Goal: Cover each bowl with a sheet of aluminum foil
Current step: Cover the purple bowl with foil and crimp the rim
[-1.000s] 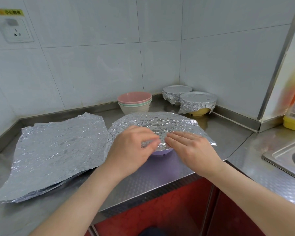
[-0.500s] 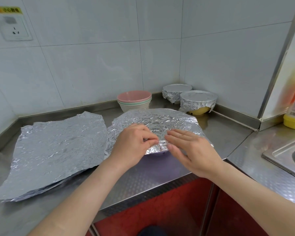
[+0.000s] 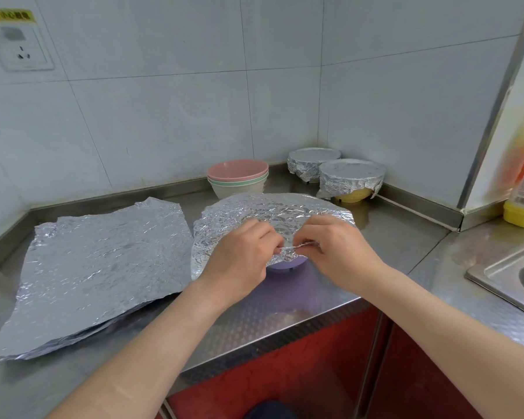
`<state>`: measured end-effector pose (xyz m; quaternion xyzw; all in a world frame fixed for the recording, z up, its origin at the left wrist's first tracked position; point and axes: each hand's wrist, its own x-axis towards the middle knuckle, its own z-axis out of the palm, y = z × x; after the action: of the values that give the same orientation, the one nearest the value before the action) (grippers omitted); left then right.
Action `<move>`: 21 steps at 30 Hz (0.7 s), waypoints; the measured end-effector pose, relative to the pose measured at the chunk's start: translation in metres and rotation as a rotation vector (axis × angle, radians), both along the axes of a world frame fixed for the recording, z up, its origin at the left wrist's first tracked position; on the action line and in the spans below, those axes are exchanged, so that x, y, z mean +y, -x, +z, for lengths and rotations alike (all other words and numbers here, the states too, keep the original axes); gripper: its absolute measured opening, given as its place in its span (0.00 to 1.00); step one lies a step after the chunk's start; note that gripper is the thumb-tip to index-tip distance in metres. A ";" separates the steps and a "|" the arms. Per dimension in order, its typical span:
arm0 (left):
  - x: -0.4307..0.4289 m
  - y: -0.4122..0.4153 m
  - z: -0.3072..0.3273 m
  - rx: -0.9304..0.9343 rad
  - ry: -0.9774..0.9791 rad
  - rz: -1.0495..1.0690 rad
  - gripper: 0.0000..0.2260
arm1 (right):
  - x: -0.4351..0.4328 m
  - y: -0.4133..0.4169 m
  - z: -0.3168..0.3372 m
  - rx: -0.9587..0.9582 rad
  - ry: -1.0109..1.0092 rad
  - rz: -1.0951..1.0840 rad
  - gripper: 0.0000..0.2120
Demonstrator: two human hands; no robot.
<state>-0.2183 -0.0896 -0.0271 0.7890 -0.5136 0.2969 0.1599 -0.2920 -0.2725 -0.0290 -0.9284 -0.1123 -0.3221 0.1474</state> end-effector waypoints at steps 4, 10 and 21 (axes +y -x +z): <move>-0.001 0.002 -0.001 -0.030 -0.030 0.005 0.11 | 0.000 -0.002 0.006 0.067 -0.029 0.016 0.05; -0.002 0.021 0.002 0.012 -0.007 -0.007 0.11 | -0.006 0.013 0.020 0.093 -0.027 0.071 0.06; 0.002 0.038 0.008 0.231 0.123 -0.036 0.06 | 0.002 0.034 0.020 0.091 -0.042 0.096 0.03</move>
<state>-0.2558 -0.0877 -0.0189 0.7972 -0.4867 0.2320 0.2716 -0.3255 -0.2707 -0.0086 -0.9323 -0.1429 -0.2746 0.1871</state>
